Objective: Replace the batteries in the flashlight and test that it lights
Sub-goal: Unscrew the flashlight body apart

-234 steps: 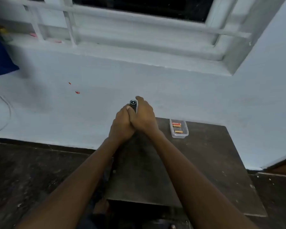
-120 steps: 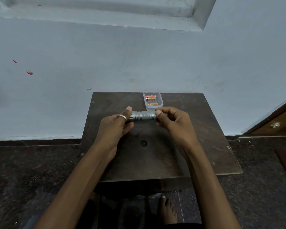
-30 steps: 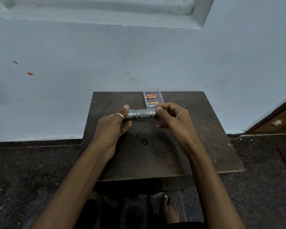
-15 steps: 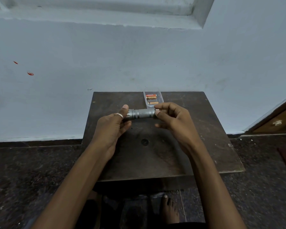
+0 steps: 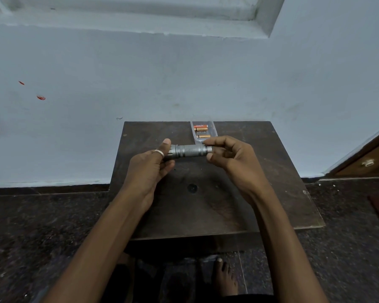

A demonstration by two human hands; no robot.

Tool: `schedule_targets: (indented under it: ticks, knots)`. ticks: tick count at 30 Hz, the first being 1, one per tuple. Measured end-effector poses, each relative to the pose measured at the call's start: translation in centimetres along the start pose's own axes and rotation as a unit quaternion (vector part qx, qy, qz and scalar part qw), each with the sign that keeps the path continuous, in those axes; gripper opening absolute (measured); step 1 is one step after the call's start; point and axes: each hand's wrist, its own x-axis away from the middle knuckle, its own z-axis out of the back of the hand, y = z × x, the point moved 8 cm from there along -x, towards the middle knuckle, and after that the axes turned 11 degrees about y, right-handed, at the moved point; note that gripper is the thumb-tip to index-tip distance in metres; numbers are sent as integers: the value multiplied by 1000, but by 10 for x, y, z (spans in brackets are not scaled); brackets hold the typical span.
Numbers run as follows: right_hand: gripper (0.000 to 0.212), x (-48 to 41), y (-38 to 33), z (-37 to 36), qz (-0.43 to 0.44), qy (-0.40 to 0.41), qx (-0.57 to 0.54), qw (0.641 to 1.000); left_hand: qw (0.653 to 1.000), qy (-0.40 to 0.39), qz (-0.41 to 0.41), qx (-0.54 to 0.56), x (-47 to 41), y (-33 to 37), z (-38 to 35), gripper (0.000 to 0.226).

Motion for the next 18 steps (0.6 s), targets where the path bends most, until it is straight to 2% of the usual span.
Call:
schedule_targets:
  ticks: [4, 7, 10, 13, 18]
  knots:
    - [32, 0, -1, 1, 1, 3, -14, 1000, 1000, 4, 5, 2, -1, 0, 1, 21]
    - [18, 0, 5, -3, -31, 12, -40, 999, 1000, 4, 4, 2, -2, 0, 2, 20]
    - [18, 1, 9, -3, -39, 27, 5, 999, 1000, -3, 4, 1, -1, 0, 0, 20]
    - [9, 0, 7, 0, -23, 30, 11, 999, 1000, -3, 6, -2, 0, -1, -2, 20]
    - [28, -3, 0, 10, -2, 35, 6, 999, 1000, 3, 13, 8, -3, 0, 2, 22]
